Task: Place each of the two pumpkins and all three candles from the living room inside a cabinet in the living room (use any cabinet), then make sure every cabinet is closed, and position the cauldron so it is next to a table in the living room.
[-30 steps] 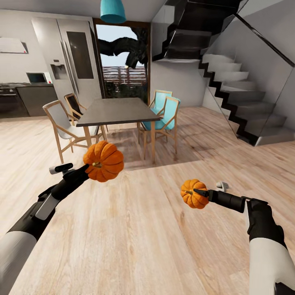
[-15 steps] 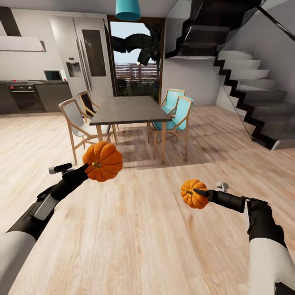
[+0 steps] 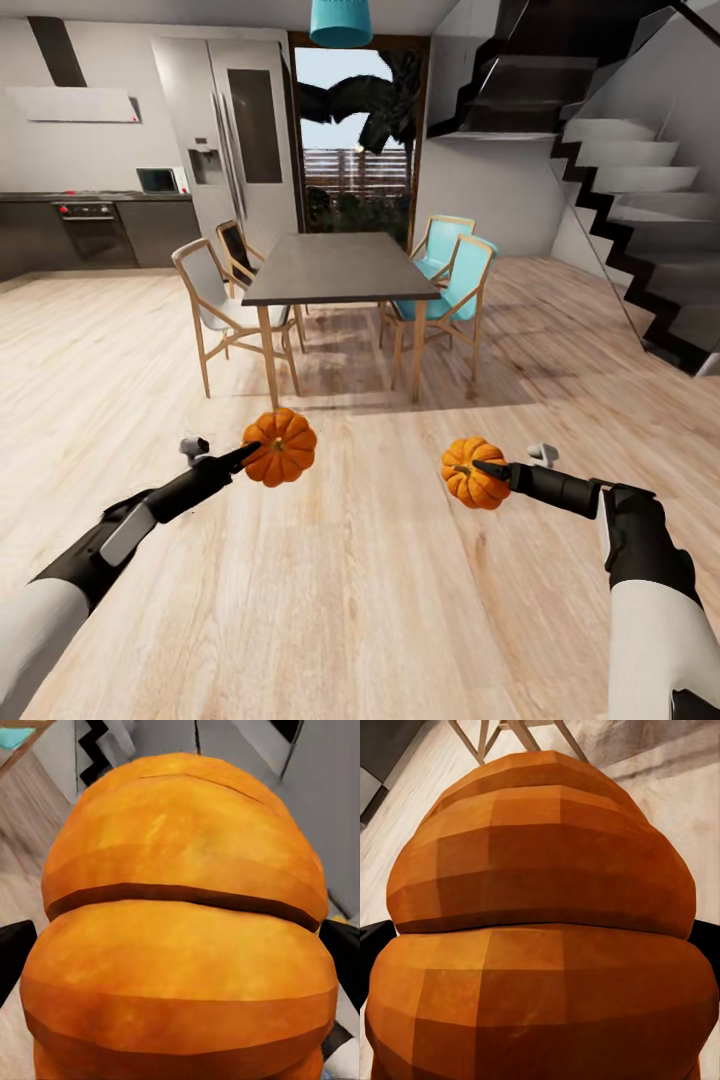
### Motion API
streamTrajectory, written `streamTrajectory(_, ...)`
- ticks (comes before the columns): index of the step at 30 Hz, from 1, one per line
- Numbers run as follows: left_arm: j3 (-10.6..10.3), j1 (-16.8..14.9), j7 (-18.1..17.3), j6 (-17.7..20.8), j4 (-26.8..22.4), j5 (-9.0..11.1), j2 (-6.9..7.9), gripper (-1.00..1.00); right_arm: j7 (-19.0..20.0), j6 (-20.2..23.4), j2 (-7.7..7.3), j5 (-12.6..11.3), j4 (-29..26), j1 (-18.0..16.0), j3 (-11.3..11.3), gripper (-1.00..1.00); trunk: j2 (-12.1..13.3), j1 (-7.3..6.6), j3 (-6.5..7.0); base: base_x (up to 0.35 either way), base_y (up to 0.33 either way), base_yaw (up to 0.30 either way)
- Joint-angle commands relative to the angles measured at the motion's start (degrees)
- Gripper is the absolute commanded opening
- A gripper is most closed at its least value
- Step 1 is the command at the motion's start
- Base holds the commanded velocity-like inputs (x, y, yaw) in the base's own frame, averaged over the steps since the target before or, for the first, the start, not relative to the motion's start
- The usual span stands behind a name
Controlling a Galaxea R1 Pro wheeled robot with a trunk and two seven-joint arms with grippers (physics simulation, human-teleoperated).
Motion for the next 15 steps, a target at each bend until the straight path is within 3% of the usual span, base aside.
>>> streamTrajectory(1, -0.34, 0.05, -0.08, -0.01, 2.13, 0.01, -0.03, -1.00, 0.06, 0.13, 0.00, 0.03, 0.01, 0.01, 0.29, -1.00, 0.42, -0.23, 0.18, 0.000, 0.000, 0.008)
streamTrajectory(3, -2.22, 0.10, -0.14, -0.20, 5.50, -0.08, -0.07, -1.00, 0.05, -0.02, -0.02, 0.10, 0.07, 0.01, 1.69, -1.00, 1.22, -0.66, 0.54, 0.000, 0.000, 0.003)
streamTrajectory(4, -4.81, 0.32, -0.20, -0.31, 6.61, -0.09, 0.06, -1.00, 0.04, 0.13, -0.06, 0.09, 0.01, 0.01, 2.30, -1.00, 1.62, -0.88, 0.72, 0.000, 0.000, 0.001)
streamTrajectory(6, -6.95, 0.61, -0.30, -0.37, 7.08, -0.03, 0.18, -1.00, 0.22, 0.26, -0.16, 0.05, -0.21, 0.01, 2.69, -1.00, 2.42, -1.32, 1.08, 0.000, 0.000, 0.000)
streamTrajectory(9, -8.13, 1.52, -0.46, -0.40, 7.39, 0.15, 1.77, -1.00, 0.03, 0.33, -0.39, 0.09, 0.06, 0.01, 2.90, -1.00, 3.63, -1.98, 1.59, 0.000, 0.000, 0.066)
streamTrajectory(10, -8.43, 2.70, -0.96, -0.40, 7.53, 0.42, 3.88, -1.00, -0.06, 0.40, -0.56, 0.08, 0.08, 0.01, 2.95, -1.00, 4.03, -2.20, 1.75, 0.000, 0.000, 0.239)
streamTrajectory(15, -8.53, 4.65, -1.70, -0.45, 8.94, 0.42, 4.60, -1.00, 0.04, 0.11, -0.52, 0.26, 4.21, 0.10, 2.89, -1.00, 6.03, -3.30, 2.50, 0.000, 0.000, 0.266)
